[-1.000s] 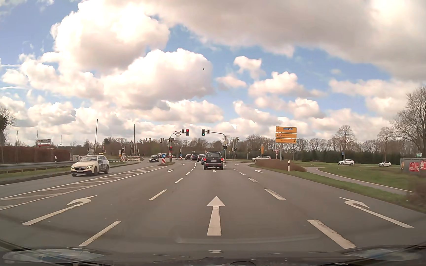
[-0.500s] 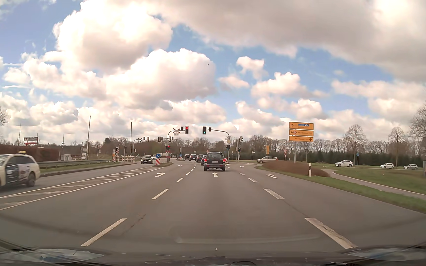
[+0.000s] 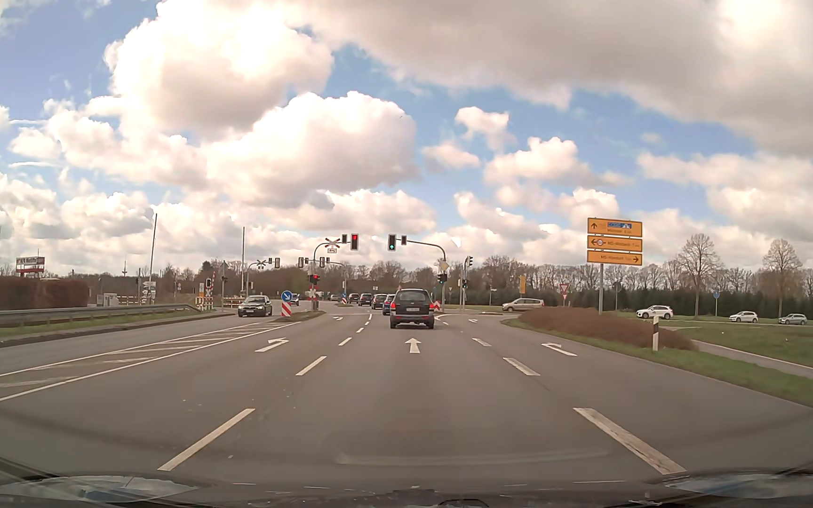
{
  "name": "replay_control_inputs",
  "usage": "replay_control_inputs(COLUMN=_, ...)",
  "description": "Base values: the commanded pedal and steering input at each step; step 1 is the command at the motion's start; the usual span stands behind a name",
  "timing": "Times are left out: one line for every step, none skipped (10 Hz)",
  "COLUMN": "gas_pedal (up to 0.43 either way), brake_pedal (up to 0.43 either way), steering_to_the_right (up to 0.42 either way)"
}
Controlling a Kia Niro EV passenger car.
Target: Follow the waypoints while adhering to traffic rules and regulations
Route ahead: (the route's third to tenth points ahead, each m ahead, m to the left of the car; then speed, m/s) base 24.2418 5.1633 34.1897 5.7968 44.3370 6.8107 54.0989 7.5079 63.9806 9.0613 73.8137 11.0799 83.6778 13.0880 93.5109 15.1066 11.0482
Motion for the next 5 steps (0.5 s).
replay_control_inputs(gas_pedal=0.13, brake_pedal=0.0, steering_to_the_right=-0.006)
replay_control_inputs(gas_pedal=0.13, brake_pedal=0.0, steering_to_the_right=-0.006)
replay_control_inputs(gas_pedal=0.13, brake_pedal=0.0, steering_to_the_right=-0.006)
replay_control_inputs(gas_pedal=0.13, brake_pedal=0.0, steering_to_the_right=-0.006)
replay_control_inputs(gas_pedal=0.13, brake_pedal=0.0, steering_to_the_right=-0.006)
